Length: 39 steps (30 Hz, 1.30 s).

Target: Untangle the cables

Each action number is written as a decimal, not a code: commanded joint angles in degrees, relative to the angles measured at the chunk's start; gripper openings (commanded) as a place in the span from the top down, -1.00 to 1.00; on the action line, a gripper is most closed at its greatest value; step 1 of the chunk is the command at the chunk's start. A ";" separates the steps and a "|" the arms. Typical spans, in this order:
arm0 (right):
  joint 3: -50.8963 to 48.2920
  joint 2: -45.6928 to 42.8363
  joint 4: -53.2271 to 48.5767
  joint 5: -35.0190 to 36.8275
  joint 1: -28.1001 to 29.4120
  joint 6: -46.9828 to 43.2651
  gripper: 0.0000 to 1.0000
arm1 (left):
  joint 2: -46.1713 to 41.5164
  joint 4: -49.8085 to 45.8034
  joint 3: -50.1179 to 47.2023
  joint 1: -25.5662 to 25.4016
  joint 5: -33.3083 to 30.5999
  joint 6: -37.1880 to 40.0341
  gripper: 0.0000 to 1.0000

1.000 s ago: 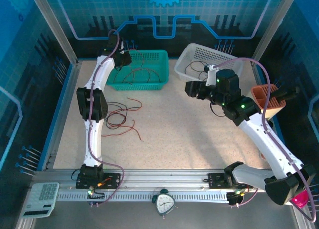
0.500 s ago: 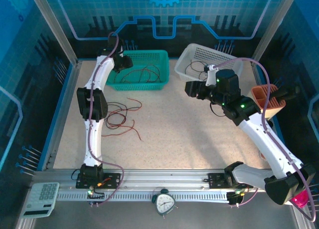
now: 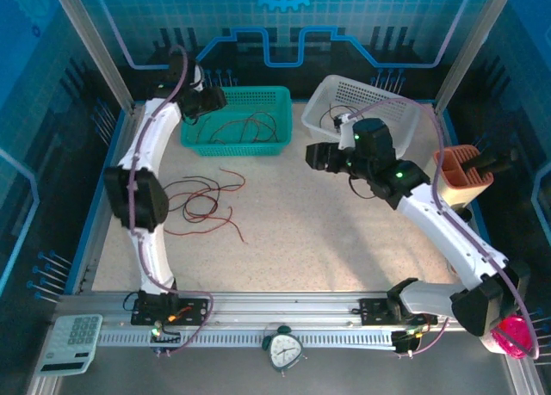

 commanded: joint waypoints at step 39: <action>-6.61 2.54 6.09 3.27 7.16 3.75 -0.33 | -3.74 9.82 -38.18 -23.11 -28.25 4.19 -0.12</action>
